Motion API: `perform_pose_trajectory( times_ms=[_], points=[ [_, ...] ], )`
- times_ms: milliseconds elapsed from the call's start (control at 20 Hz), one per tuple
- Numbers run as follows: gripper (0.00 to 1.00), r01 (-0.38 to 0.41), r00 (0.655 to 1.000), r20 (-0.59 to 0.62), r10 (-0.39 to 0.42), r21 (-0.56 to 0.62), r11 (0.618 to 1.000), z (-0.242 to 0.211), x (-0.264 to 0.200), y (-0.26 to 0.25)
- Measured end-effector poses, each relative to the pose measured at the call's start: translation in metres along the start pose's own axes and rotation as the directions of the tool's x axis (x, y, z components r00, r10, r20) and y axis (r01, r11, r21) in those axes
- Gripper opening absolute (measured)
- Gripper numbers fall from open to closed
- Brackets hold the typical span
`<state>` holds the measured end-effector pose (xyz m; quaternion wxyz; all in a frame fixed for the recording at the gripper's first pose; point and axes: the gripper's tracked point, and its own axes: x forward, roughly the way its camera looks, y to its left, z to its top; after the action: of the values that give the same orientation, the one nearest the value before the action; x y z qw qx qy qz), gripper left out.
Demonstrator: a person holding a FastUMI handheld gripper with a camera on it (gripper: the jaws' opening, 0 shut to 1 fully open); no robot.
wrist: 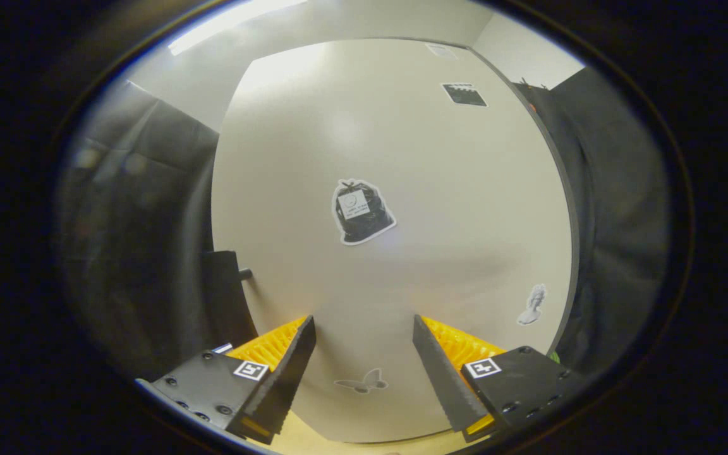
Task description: Open the shoe cabinet door, grab the shoes and put them into the shoe cabinet, then close the shoe cabinet door.
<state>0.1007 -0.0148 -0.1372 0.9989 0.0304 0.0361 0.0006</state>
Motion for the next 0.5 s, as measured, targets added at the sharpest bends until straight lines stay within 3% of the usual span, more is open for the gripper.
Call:
perform_pose_trajectory(
  times_ms=[500],
  points=[
    [0.96,0.040,0.999,0.006,-0.040,0.017,0.999,-0.0020,0.0004,0.0022]
  ],
)
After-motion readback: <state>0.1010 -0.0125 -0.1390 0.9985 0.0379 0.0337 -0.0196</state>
